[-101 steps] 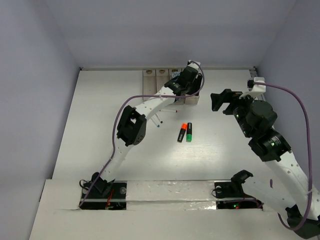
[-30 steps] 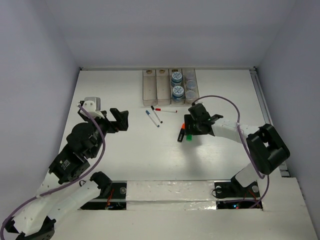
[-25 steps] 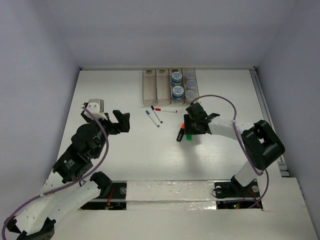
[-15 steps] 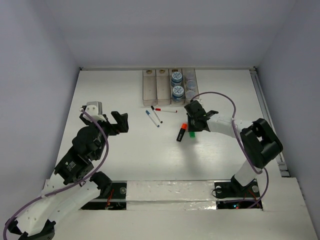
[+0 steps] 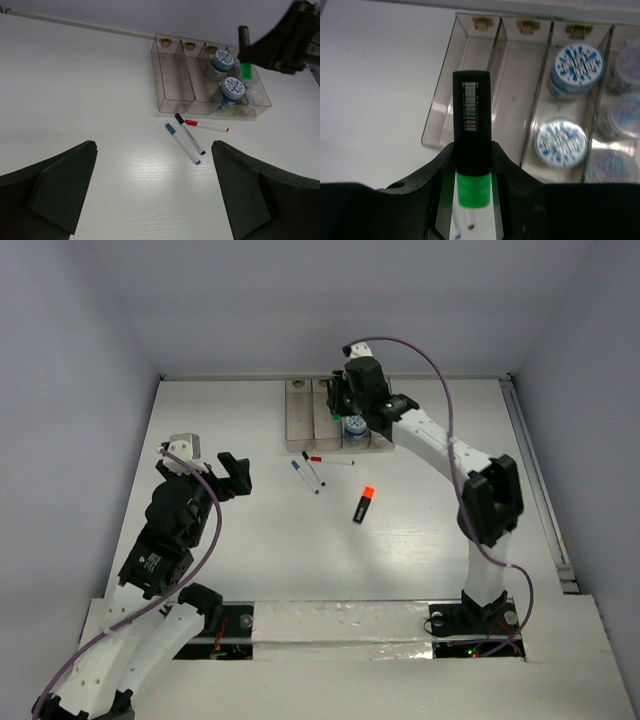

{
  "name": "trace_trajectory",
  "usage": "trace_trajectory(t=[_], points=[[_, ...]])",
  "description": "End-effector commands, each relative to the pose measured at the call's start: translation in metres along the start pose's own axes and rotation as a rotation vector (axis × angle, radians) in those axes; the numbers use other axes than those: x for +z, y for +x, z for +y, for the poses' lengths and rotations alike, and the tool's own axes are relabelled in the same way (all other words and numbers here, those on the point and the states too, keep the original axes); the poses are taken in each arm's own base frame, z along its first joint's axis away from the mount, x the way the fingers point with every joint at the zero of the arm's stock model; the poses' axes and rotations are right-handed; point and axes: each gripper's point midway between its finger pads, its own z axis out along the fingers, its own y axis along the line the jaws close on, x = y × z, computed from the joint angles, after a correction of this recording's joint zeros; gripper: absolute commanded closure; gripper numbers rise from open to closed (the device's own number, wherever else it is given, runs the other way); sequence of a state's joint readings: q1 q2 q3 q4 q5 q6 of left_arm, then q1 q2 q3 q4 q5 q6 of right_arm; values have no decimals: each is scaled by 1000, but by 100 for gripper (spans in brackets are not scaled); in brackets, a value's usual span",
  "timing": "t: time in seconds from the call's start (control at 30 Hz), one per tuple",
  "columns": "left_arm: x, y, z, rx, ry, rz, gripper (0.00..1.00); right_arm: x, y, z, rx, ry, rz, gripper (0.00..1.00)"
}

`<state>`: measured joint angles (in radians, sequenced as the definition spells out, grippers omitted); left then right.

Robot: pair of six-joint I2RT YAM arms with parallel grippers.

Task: Sort the stationery into containers
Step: Pick up the pen from the center of the board, then place the pen in the storage box, then pick up the pen from the center of the board.

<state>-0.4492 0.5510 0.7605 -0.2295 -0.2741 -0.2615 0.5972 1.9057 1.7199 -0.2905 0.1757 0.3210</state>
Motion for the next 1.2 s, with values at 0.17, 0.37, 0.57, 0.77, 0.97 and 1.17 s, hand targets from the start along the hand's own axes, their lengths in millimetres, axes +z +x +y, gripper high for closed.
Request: trace_trajectory(t=[0.17, 0.37, 0.57, 0.77, 0.97, 1.17], points=[[6, -3, -8, 9, 38, -14, 1, 81, -11, 6, -77, 53, -8, 90], [8, -3, -5, 11, 27, -12, 1, 101, 6, 1, -50, 49, 17, 61], [10, -2, -6, 14, 32, -6, 1, 73, -36, 8, -66, 35, -53, 14], [10, -3, -6, 11, 36, -7, 1, -11, 14, -19, -35, 33, 12, 12], [10, -4, -11, 10, 64, -8, 1, -79, 135, -65, 41, 124, 230, 11], [9, -2, -14, 10, 83, -2, 1, -101, 199, -56, 109, 87, 351, 11]])
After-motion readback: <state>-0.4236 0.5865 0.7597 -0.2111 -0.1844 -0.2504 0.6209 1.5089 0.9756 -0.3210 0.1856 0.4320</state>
